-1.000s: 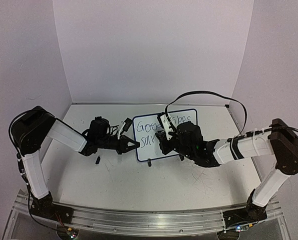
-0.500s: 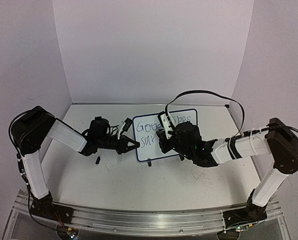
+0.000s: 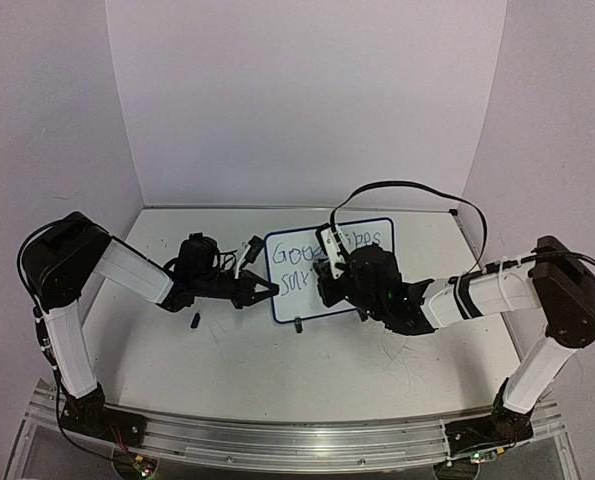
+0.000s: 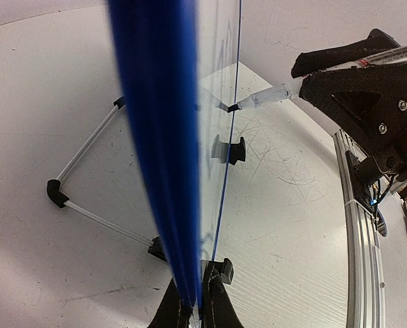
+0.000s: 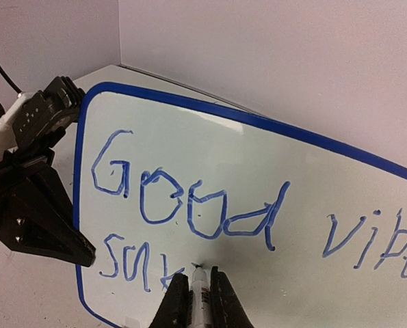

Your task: Write a sentence on the whiteboard

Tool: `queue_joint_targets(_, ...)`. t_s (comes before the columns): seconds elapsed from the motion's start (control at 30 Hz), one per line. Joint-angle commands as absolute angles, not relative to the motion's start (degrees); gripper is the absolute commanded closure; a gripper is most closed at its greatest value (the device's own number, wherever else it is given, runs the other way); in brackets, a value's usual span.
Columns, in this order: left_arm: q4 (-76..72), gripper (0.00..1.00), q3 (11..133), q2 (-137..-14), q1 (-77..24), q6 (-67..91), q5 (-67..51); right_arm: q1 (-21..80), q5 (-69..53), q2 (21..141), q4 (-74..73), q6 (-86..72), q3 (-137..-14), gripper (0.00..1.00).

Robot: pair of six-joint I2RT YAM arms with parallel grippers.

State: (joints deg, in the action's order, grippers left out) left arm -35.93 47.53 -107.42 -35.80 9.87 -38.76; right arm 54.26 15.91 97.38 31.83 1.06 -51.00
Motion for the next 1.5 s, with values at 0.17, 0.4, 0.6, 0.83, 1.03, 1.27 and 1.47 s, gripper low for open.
queue_joint_targets(0.17, -32.3, 1.0, 46.7, -106.2, -34.2, 7.5, -30.7, 54.1, 16.0, 96.7, 31.0, -2.9, -49.3, 1.0)
queue_joint_targets(0.4, -32.3, 1.0, 46.7, -106.1, -34.2, 7.5, -30.8, 54.3, 15.1, 97.6, 30.5, -4.4, -48.5, 1.0)
queue_joint_targets(0.6, -32.3, 1.0, 46.6, -106.0, -34.2, 7.4, -30.8, 54.8, 14.5, 98.3, 30.3, -5.7, -47.9, 1.0)
queue_joint_targets(0.83, -32.3, 1.0, 46.7, -106.0, -34.2, 7.4, -30.8, 55.0, 14.1, 99.2, 30.1, -5.9, -48.2, 1.0)
queue_joint_targets(1.03, -32.3, 1.0, 46.7, -105.9, -34.2, 7.4, -30.7, 54.9, 16.0, 99.2, 30.4, -5.4, -49.1, 1.0)
queue_joint_targets(1.27, -32.2, 1.0, 46.7, -105.9, -34.2, 7.4, -30.8, 55.0, 18.3, 99.1, 31.4, -4.0, -50.7, 1.0)
queue_joint_targets(1.47, -32.2, 1.0, 46.6, -105.8, -34.2, 7.4, -30.7, 54.7, 19.1, 99.1, 32.1, -3.0, -51.6, 1.0)
